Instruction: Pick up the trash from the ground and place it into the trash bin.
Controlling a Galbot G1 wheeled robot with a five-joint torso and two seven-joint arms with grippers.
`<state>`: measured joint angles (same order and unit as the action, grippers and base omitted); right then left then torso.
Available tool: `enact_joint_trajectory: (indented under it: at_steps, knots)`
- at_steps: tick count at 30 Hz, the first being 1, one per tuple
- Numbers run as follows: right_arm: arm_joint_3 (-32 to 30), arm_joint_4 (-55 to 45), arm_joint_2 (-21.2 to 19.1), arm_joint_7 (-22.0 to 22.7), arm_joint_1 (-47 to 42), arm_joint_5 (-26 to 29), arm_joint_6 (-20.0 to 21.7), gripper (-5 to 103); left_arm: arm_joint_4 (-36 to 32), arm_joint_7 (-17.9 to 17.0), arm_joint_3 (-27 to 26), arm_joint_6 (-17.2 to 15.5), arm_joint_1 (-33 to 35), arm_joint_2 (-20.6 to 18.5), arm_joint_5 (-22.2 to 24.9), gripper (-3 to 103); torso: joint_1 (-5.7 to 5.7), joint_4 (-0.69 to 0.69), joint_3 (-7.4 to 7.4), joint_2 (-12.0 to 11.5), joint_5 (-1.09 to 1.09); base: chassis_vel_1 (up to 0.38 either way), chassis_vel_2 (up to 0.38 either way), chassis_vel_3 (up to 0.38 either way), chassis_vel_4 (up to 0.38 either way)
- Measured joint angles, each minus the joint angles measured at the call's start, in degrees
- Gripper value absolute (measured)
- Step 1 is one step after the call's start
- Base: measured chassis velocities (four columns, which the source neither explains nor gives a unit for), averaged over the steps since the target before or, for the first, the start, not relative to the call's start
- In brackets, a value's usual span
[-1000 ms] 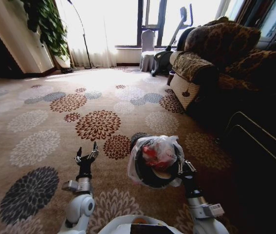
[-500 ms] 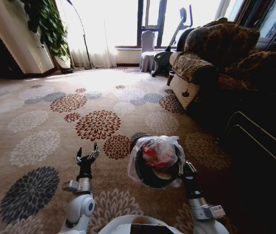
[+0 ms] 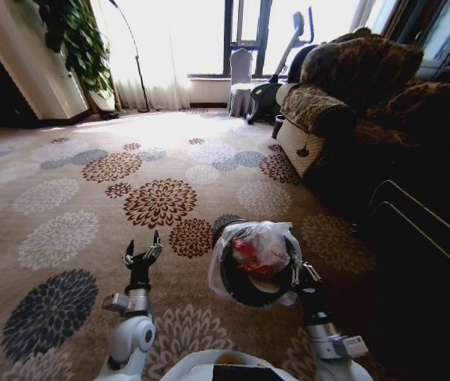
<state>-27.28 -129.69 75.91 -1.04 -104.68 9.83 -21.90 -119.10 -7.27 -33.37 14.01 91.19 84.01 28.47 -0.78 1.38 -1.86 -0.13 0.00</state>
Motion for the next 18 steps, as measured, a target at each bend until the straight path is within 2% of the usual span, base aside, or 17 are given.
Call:
enact_joint_trajectory:
  at_steps: [9, 18]
  knots:
    - [0.09, 0.15, 0.35, -0.01, -0.09, -0.07, -0.14, 0, 0.09, -0.14, 0.30, -0.26, -0.30, 0.15, 0.14, 98, 0.00, 0.00, 0.01, 0.00, -0.02, 0.195, -0.217, -0.216, 0.215]
    - [0.44, 1.11, 0.90, -0.01, -0.28, -1.06, -0.52, 0, 0.28, -0.23, 0.28, -0.27, -0.29, 0.28, 0.18, 98, 0.01, 0.00, 0.01, 0.01, 0.03, 0.313, -0.299, -0.308, 0.320]
